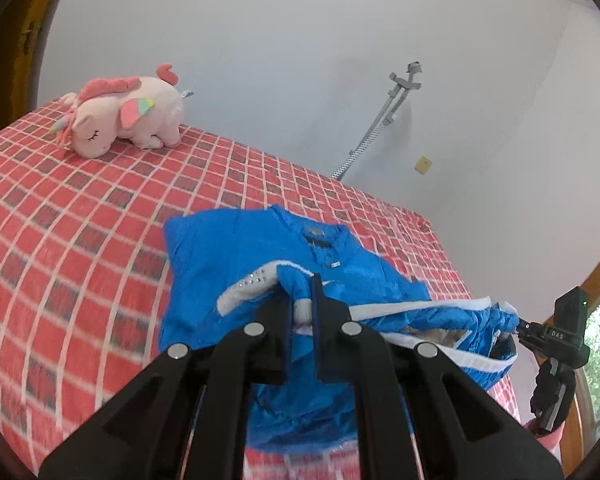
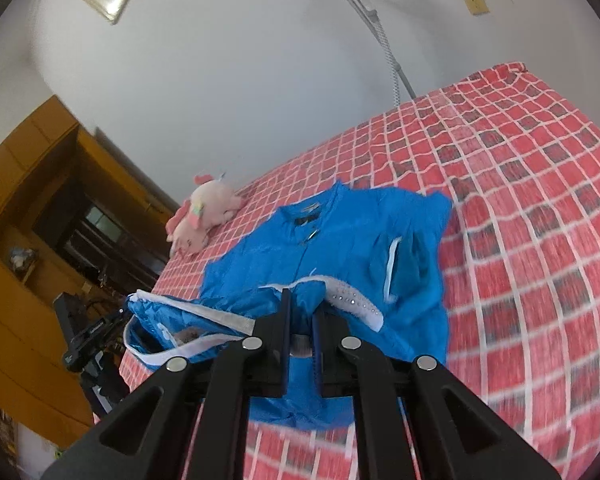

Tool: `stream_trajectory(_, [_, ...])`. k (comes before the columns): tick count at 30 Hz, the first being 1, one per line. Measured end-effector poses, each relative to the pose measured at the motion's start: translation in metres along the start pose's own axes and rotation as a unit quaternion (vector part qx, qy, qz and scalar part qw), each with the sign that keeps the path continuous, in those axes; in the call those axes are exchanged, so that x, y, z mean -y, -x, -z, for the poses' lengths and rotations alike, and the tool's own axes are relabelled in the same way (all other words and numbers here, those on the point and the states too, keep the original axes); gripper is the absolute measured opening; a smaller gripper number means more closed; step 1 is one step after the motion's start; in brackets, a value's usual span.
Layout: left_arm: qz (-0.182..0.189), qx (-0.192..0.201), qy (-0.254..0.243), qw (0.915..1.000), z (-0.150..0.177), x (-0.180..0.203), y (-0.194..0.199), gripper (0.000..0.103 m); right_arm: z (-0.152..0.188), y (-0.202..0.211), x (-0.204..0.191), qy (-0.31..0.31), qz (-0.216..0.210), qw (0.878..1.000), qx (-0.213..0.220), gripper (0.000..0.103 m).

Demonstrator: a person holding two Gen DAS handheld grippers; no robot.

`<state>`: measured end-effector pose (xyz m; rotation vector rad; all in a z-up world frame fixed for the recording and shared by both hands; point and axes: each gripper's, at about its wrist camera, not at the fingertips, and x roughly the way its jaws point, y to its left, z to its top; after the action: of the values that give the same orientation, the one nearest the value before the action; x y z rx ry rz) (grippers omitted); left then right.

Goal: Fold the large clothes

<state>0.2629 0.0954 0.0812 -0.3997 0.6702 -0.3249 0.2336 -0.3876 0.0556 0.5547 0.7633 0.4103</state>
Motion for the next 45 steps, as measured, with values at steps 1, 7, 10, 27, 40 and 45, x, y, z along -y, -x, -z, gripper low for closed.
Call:
stream_trajectory(1, [-0.002,-0.002,0.001,1.0,-0.006,-0.001,-0.008,0.006,-0.008,-0.008,0.003,-0.005,0.002,1.0,-0.002,0.008])
stream_trajectory(7, [-0.025,-0.025,0.013,0.9993,-0.034,-0.019,-0.075,0.007,-0.047,-0.064,0.027,-0.036,0.02,0.999,-0.019,0.008])
stream_trajectory(10, [-0.042,-0.041,0.013,0.9982,-0.042,-0.029,-0.111,0.007,-0.062,-0.095,0.044,-0.05,0.031,0.998,-0.031,0.008])
stream_trajectory(27, [-0.08,-0.103,0.045,0.9905,-0.047,-0.078,-0.224,0.011,-0.082,-0.195,0.105,-0.079,0.077,0.992,-0.068,0.008])
stream_trajectory(40, [-0.073,-0.093,0.007,0.993,-0.046,-0.057,-0.139,0.064,-0.068,-0.131,0.055,0.005,0.1,0.994,-0.035,0.067])
stream_trajectory(45, [-0.122,-0.106,-0.018,0.9867,-0.026,-0.066,-0.13,0.067,-0.051,-0.133,0.062,0.006,0.123,0.991,-0.06,0.079])
